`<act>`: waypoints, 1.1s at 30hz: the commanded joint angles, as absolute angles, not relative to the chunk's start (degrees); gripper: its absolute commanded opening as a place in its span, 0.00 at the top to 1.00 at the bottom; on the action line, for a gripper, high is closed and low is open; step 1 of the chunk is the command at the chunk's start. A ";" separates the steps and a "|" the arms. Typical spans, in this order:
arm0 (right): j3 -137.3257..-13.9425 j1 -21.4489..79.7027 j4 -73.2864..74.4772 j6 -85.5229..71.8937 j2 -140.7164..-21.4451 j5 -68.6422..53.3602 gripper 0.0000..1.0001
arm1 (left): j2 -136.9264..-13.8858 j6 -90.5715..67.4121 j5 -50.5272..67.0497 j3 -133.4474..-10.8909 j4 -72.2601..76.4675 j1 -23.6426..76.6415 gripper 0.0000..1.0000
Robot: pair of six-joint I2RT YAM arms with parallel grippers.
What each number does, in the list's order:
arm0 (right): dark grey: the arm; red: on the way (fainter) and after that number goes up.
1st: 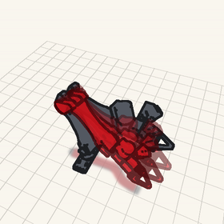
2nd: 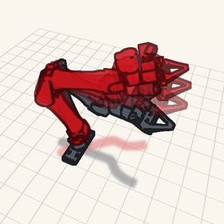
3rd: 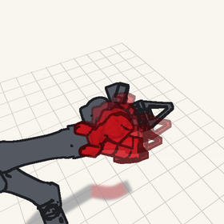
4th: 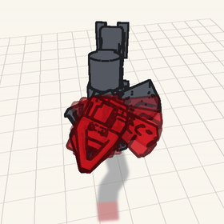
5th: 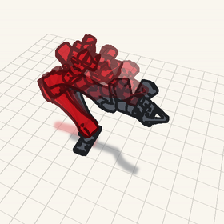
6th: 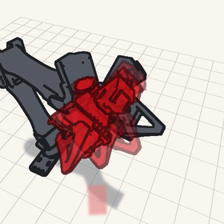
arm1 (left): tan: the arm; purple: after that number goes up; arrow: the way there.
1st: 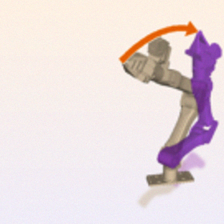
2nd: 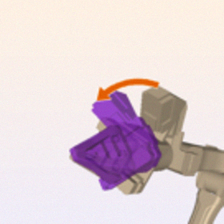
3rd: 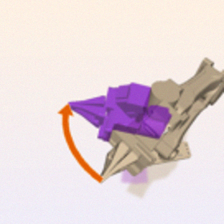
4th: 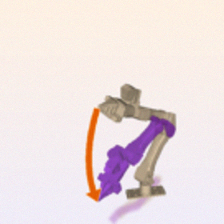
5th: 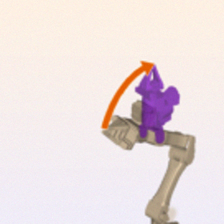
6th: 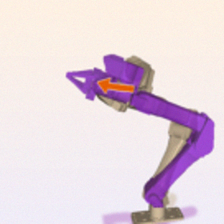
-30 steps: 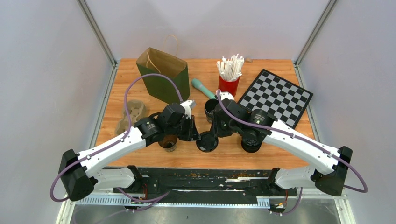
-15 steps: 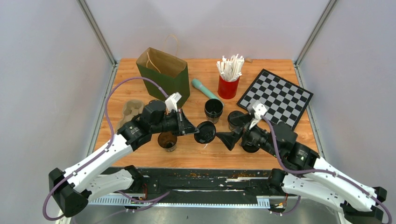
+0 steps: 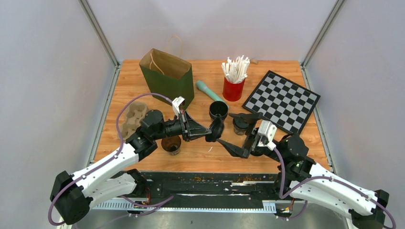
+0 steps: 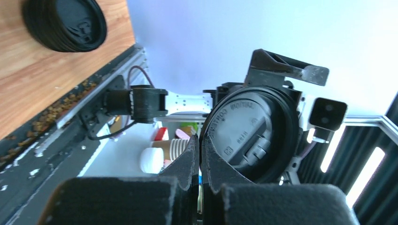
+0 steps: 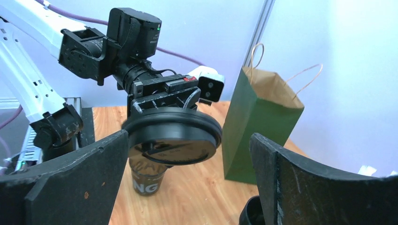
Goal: Pack the takeout coffee
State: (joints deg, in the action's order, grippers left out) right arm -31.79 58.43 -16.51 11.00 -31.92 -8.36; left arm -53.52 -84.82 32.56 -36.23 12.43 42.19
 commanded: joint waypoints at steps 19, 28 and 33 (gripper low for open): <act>-31.21 58.71 -26.64 20.18 -36.54 -14.68 0.03 | -52.80 -92.44 34.55 -35.19 23.82 42.19 1.00; -32.56 58.74 -27.58 19.37 -39.08 -15.51 0.04 | -52.71 -92.64 34.11 -35.00 24.13 42.19 1.00; -32.72 58.79 -28.76 18.13 -39.33 -14.70 0.13 | -52.90 -92.58 33.94 -35.04 24.16 42.19 1.00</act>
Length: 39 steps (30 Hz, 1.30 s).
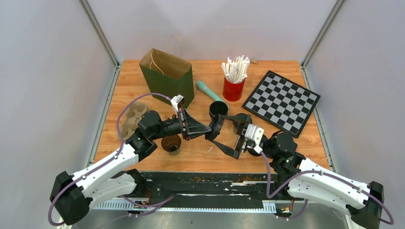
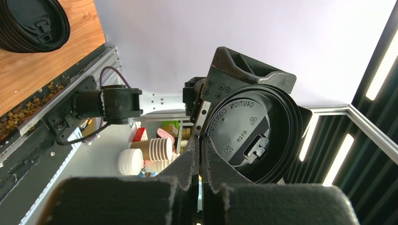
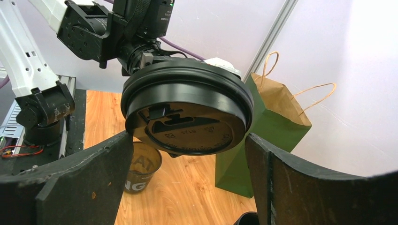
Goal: Pack the takeout coffee
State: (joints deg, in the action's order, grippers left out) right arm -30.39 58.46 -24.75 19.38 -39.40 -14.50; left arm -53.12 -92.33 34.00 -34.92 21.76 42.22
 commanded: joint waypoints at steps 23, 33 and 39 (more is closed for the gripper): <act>-32.88 58.89 -33.01 11.40 -42.36 -14.94 0.23 | -51.81 -91.60 30.88 -34.54 22.02 42.19 0.94; -32.74 58.89 -29.53 9.07 -40.41 -10.56 0.28 | -47.25 -77.94 23.31 -39.32 1.12 42.12 0.34; -33.86 58.86 -20.23 5.02 -37.85 -4.94 0.28 | -46.61 -59.18 4.53 -48.49 -33.03 42.10 0.26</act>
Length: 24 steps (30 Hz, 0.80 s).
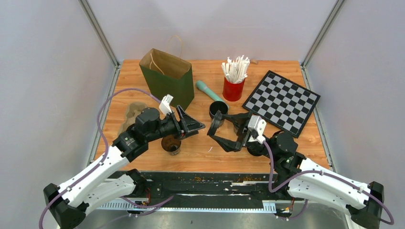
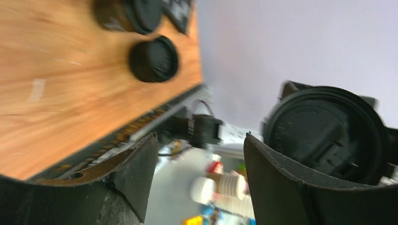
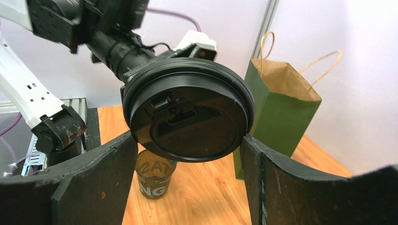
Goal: Pack the takeout coffee
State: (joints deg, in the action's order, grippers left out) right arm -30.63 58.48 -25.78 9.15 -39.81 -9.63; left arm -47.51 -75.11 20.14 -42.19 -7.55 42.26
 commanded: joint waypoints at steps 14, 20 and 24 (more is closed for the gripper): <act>-35.68 58.88 -3.78 0.35 -33.91 -0.35 0.29 | -50.45 -49.39 -24.11 -51.33 -57.03 40.22 0.36; -36.22 58.89 -0.31 0.35 -32.48 1.41 0.30 | -52.47 -48.48 -23.81 -47.97 -53.57 39.49 0.42; -35.86 58.86 -0.26 0.44 -31.39 2.69 0.30 | -53.87 -48.72 -24.40 -46.76 -53.54 39.38 0.44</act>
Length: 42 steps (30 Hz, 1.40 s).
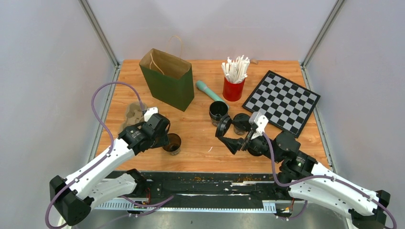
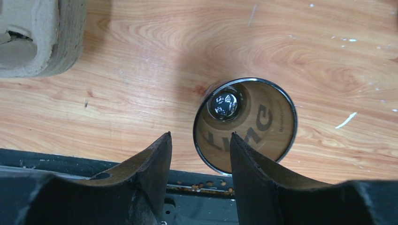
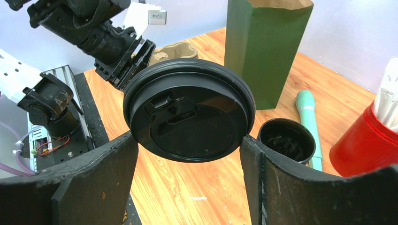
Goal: Pack the takeout coffee
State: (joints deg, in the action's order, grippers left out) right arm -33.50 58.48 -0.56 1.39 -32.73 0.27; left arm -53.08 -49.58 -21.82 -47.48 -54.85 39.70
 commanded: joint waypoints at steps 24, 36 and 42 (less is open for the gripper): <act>-45.15 58.89 22.28 -0.26 -37.26 10.48 0.26 | -59.67 -46.09 -6.30 -41.57 -35.11 42.49 0.90; -50.93 58.89 34.02 -7.92 -44.47 11.47 0.29 | -67.07 -47.67 -6.76 -47.31 -33.22 48.66 0.67; -51.77 58.84 34.54 -10.17 -46.58 10.86 0.30 | -61.89 -48.78 -4.72 -48.21 -32.12 48.67 0.57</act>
